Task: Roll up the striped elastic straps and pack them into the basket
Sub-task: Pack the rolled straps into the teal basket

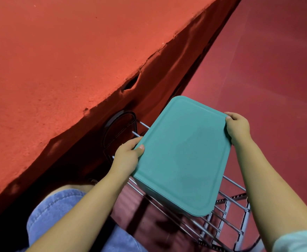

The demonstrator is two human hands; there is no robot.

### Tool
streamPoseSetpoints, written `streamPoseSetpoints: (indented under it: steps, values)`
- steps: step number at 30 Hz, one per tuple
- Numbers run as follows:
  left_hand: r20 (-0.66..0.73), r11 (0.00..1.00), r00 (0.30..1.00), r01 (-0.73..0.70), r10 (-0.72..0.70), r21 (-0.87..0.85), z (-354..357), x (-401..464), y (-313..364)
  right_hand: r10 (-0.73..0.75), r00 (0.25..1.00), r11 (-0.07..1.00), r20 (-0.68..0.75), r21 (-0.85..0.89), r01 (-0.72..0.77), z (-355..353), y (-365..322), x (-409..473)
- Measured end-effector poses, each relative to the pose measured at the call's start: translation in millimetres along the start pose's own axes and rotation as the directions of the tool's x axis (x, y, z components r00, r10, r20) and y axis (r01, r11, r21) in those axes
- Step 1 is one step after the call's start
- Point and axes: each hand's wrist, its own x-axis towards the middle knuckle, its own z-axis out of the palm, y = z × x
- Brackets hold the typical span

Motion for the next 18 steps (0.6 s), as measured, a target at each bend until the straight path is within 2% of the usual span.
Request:
streamPoseSetpoints:
  steps: [5,10,12,13,14,16,18]
  values:
    - [0.033,0.983,0.992,-0.127,0.123,0.132,-2,-8,-16,-0.023,0.999,1.000,-0.027,-0.007,0.023,-5,10,-7]
    - [0.033,0.995,0.997,-0.076,0.074,0.058,-2,-1,-12,0.008,1.000,1.000,-0.014,-0.007,-0.008,-7,11,-5]
    - [0.040,0.998,0.998,-0.049,0.048,0.039,-3,2,-12,-0.045,0.999,0.992,-0.004,-0.117,0.044,-4,9,-4]
    - [0.044,0.999,0.998,-0.035,0.034,0.024,-3,2,-12,-0.092,0.996,0.962,0.003,-0.257,0.090,-2,8,-2]
    - [0.047,1.000,0.999,-0.024,0.024,0.013,-4,2,-12,-0.132,0.991,0.889,0.007,-0.441,0.122,2,4,-2]
    - [0.047,0.999,0.998,-0.039,0.038,0.034,-3,3,-11,-0.172,0.985,0.645,-0.003,-0.756,0.110,13,-3,-5]
    - [0.039,0.990,0.996,-0.087,0.083,0.114,-1,1,-10,-0.226,0.973,0.536,0.049,-0.828,0.166,28,-12,-6]
